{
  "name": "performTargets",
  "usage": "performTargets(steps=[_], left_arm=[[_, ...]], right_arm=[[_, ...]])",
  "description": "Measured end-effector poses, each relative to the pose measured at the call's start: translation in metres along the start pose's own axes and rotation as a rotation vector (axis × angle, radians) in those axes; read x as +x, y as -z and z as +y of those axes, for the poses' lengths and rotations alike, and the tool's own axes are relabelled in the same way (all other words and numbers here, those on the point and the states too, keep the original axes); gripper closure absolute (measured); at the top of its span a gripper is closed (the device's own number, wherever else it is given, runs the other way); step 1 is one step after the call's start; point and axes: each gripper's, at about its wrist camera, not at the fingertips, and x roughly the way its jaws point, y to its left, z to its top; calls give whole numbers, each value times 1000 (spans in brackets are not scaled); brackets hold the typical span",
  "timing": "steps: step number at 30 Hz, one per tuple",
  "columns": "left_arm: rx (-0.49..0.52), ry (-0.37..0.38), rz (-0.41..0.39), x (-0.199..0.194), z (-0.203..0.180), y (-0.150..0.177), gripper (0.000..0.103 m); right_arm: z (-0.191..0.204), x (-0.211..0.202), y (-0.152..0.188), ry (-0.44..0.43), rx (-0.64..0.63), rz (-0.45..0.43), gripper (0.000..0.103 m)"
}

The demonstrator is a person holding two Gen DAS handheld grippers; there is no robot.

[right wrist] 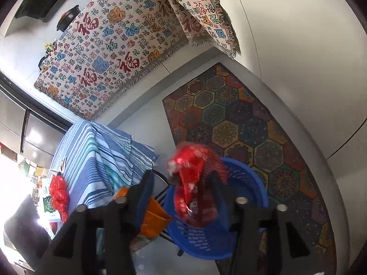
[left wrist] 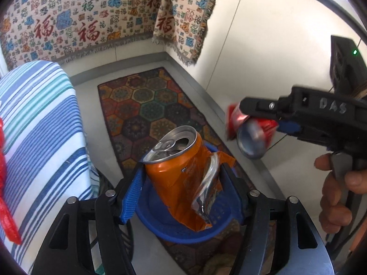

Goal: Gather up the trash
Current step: 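Carry both cans over the blue wastebasket and open both grippers to drop them, then move both grippers back over the table toward the remaining trash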

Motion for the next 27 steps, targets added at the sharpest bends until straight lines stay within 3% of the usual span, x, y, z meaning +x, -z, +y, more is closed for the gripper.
performTargets(steps=[4,11,16,21,27], left_arm=[[18,14,-11,1,-5,-3,18],[-66,35,-61,-29,6,-3,18],[-103,43,-131,-88,24,18,11],[-115,-46,-140,-138,62,71,9],[-232,-202,-79,-175,133,144,9]], right_arm=[[0,-12,-4,10,2,-47,46],[15,-50,-6,56,-57,-175,46],[46,-76,4,97,-163,-271,44],[104,-88,32,53,-307,-303,44],[198,-76,98,-57,-550,-236,43]])
